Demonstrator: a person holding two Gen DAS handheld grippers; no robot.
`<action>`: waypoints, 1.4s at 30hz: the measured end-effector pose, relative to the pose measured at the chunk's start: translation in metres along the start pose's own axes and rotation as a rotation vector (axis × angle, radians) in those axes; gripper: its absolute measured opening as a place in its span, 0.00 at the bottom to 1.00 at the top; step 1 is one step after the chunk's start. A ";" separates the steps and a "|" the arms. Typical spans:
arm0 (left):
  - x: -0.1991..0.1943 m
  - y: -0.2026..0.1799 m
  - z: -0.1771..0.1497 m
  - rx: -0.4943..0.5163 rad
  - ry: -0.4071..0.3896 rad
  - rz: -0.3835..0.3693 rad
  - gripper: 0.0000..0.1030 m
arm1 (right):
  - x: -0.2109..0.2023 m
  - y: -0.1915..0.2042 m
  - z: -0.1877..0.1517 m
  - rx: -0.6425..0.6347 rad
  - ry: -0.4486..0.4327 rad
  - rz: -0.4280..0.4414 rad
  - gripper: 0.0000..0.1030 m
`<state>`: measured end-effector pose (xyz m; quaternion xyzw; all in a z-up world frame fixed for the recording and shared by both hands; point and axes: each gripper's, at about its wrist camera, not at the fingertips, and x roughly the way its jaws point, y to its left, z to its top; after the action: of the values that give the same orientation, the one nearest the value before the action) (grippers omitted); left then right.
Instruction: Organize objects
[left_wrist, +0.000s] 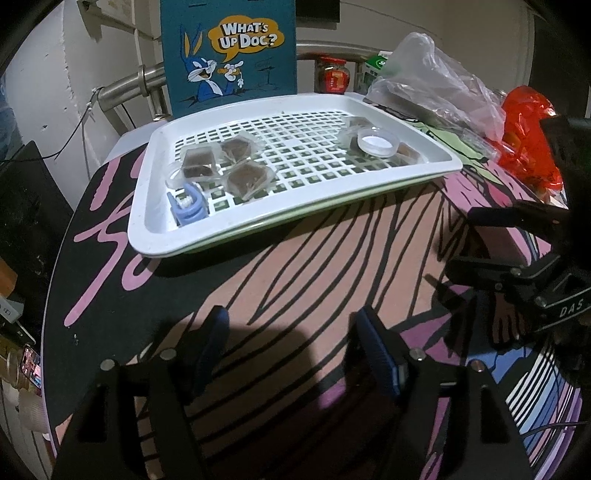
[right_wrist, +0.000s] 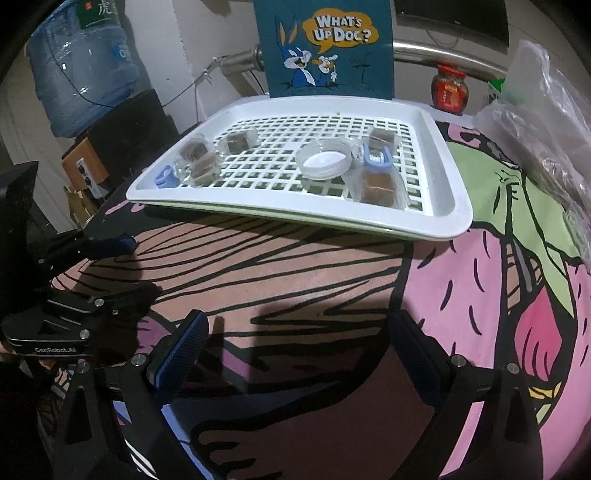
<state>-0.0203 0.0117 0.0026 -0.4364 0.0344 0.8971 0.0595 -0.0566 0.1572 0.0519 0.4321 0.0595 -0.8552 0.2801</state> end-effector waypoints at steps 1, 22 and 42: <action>0.001 0.000 0.000 -0.002 0.004 0.004 0.77 | 0.000 0.000 0.000 0.000 -0.001 0.000 0.96; 0.006 0.000 0.000 -0.001 0.034 -0.001 1.00 | 0.006 0.010 -0.005 -0.071 0.048 -0.096 0.99; 0.006 0.001 0.000 -0.002 0.034 -0.001 1.00 | 0.005 0.006 -0.004 -0.059 0.048 -0.114 1.00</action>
<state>-0.0246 0.0116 -0.0022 -0.4516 0.0345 0.8896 0.0591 -0.0528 0.1516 0.0459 0.4402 0.1158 -0.8569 0.2418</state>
